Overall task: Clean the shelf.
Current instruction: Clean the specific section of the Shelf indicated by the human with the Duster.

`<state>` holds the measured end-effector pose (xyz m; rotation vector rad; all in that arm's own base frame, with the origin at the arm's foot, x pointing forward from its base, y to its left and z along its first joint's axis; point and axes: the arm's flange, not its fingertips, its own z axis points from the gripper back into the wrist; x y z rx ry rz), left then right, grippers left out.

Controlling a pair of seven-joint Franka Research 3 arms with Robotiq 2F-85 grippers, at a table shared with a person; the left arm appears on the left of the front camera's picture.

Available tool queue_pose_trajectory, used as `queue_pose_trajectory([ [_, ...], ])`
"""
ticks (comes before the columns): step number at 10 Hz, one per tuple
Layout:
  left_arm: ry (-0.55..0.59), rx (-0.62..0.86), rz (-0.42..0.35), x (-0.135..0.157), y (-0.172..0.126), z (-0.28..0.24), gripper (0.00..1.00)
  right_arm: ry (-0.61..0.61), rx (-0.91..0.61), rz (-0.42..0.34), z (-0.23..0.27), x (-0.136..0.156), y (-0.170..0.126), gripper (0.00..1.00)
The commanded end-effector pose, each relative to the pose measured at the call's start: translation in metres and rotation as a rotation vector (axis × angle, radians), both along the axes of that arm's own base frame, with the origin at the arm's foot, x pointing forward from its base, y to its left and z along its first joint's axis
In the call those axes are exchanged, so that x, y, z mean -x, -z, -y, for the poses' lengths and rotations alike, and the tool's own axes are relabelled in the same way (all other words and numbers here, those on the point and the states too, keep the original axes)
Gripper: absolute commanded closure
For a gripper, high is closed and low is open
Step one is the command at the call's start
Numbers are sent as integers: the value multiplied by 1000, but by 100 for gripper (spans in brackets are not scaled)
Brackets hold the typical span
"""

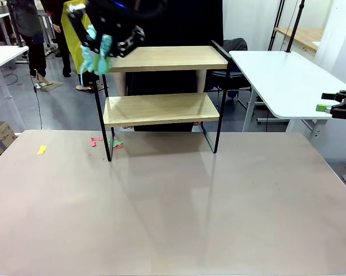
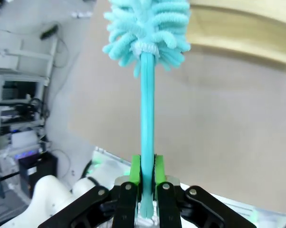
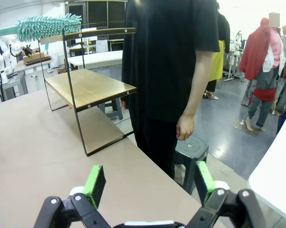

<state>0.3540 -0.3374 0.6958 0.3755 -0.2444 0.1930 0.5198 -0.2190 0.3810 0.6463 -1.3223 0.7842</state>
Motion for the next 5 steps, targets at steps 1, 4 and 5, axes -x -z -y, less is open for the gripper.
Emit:
queue_pose_trajectory([
  [1, 23, -60, 109, 20, -20, -14, 87, 13, 10, -17, -2, -1, -6, 0],
  [4, 7, -24, 42, 12, -14, -5, 87, 13, 10, -17, -2, -1, -6, 0],
  [5, 7, -24, 42, 12, -14, -5, 87, 13, 10, -17, -2, -1, -6, 0],
])
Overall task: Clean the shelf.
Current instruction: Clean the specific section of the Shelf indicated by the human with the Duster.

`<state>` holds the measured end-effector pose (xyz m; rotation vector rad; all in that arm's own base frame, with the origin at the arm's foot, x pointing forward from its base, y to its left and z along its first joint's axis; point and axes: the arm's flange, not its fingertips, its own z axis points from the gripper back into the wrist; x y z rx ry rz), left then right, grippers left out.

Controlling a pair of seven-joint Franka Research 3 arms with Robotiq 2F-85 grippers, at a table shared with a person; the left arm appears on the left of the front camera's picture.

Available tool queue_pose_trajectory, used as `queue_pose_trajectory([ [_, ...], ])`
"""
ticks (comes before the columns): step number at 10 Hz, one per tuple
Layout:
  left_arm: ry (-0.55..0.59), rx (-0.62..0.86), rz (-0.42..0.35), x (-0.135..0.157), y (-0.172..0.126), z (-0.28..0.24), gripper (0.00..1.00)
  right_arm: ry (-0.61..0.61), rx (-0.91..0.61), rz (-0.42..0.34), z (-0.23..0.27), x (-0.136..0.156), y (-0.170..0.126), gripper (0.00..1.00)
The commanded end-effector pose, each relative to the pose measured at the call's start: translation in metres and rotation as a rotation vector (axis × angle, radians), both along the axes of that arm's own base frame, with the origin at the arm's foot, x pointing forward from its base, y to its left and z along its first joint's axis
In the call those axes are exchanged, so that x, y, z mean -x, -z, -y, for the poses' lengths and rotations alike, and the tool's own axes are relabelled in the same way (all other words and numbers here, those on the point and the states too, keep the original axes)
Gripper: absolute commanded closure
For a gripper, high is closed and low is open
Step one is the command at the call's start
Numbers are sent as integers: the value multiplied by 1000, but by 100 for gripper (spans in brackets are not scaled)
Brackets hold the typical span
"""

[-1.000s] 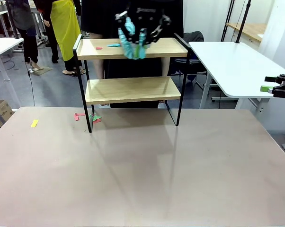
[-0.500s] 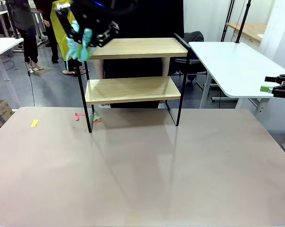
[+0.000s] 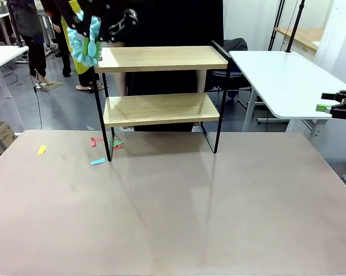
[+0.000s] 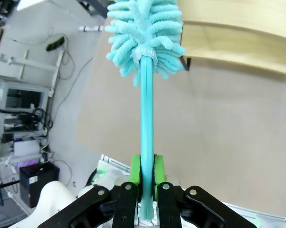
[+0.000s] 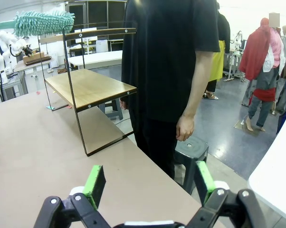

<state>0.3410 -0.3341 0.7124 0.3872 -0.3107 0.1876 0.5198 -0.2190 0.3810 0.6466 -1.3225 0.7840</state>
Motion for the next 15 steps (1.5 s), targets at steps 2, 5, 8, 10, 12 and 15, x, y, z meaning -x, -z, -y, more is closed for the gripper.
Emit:
queue_pose_trajectory([
  [2, -9, -4, -20, -1, 2, -2, 87, 13, 10, -17, -2, -1, -6, 0],
  [5, -14, 8, 40, -5, -2, -15, 87, 13, 10, -17, -2, -1, -6, 0],
  [8, 244, 183, 162, 0, -15, -76, 87, 13, 10, -17, -2, -1, -6, 0],
  [10, 479, 364, 212, 6, -20, -122, 87, 13, 10, -17, -2, -1, -6, 0],
  [12, 696, 533, 139, 15, -26, -171, 87, 13, 10, -17, -2, -1, -6, 0],
  [15, 979, 422, 26, 35, -44, -195, 87, 13, 10, -17, -2, -1, -6, 0],
])
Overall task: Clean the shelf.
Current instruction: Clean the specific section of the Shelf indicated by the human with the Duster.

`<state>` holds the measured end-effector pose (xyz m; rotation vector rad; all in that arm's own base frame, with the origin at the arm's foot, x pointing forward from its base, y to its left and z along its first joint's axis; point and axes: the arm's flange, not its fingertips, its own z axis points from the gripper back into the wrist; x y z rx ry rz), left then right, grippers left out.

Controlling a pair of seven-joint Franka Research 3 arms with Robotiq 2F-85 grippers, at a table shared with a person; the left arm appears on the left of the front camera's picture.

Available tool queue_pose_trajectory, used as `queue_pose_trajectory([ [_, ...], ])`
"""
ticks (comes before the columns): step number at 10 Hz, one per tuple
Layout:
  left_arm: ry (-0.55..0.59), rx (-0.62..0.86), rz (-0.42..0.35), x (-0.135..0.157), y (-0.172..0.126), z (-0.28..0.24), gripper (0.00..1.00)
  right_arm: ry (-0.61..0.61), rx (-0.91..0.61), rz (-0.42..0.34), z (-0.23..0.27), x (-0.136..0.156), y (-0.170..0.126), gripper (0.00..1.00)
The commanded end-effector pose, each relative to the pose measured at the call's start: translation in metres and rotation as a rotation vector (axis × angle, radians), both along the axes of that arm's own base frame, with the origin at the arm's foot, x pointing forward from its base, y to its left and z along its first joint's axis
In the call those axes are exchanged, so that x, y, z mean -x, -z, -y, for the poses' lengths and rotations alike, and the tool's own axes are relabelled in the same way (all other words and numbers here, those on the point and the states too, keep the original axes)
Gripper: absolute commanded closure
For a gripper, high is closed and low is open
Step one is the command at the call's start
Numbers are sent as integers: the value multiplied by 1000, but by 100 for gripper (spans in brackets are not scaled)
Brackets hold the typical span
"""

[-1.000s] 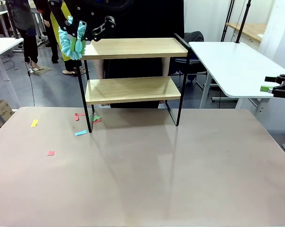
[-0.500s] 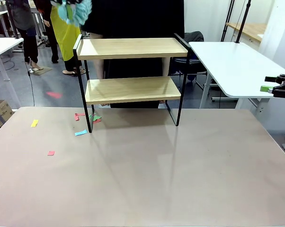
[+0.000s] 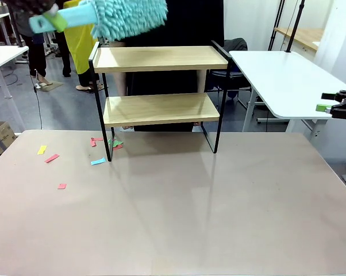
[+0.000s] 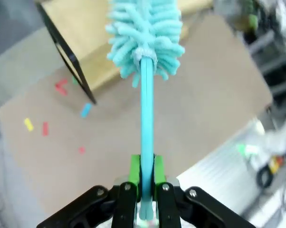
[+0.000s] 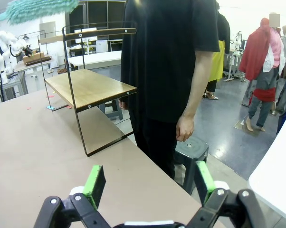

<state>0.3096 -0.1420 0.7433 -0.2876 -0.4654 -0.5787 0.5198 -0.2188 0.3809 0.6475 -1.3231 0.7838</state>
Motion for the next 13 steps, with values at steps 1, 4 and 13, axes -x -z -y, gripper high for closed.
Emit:
queue_pose_trajectory([
  [1, 168, -162, 41, 11, -19, -3, 87, 13, 11, -17, -2, -1, -6, 0],
  [4, 470, -431, 161, 21, -35, 4, 87, 13, 11, -17, -2, -1, -6, 0],
  [13, 1196, -1016, -197, 11, 74, 53, 87, 13, 11, -17, -2, -1, -6, 0],
])
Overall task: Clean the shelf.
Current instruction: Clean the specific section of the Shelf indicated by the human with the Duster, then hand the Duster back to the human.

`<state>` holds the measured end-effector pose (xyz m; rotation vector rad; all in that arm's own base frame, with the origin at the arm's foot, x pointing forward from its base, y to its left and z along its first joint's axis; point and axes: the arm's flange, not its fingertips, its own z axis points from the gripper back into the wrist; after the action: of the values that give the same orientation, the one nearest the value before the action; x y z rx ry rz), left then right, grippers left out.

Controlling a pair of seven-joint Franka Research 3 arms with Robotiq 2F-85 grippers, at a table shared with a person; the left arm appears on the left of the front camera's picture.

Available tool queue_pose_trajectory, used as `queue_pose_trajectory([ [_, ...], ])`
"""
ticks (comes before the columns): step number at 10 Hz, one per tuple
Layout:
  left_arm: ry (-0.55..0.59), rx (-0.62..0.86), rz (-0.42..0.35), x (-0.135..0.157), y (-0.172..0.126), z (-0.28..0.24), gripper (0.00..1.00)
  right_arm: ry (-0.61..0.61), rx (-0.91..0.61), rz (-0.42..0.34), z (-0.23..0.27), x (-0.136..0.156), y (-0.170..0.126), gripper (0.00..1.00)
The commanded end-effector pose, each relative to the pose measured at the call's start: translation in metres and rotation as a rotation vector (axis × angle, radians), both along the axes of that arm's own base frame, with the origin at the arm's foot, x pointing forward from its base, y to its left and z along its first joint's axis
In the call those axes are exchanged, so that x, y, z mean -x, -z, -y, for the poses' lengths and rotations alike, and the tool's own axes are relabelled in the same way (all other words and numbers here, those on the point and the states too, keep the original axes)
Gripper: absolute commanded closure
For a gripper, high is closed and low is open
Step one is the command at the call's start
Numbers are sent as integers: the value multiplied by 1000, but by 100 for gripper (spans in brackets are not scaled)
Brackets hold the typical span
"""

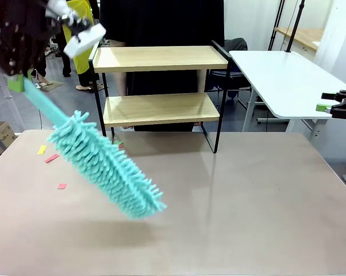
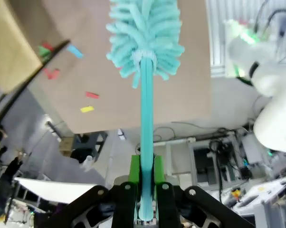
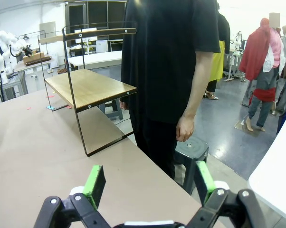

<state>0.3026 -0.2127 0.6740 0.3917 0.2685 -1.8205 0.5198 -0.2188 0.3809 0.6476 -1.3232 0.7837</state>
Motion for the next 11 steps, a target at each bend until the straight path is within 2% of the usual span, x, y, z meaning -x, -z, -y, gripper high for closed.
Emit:
queue_pose_trajectory([
  [1, -3, -30, 12, 8, 7, -23, 87, 13, 11, -17, -2, -1, -6, 0],
  [3, 26, -11, 80, 20, 9, -36, 87, 13, 11, -17, -2, -1, -6, 0],
  [4, -12, -30, -2, 4, 11, -13, 87, 13, 11, -17, -2, -1, -6, 0],
  [11, -12, -30, -2, 4, 11, -13, 87, 13, 11, -17, -2, -1, -6, 0],
])
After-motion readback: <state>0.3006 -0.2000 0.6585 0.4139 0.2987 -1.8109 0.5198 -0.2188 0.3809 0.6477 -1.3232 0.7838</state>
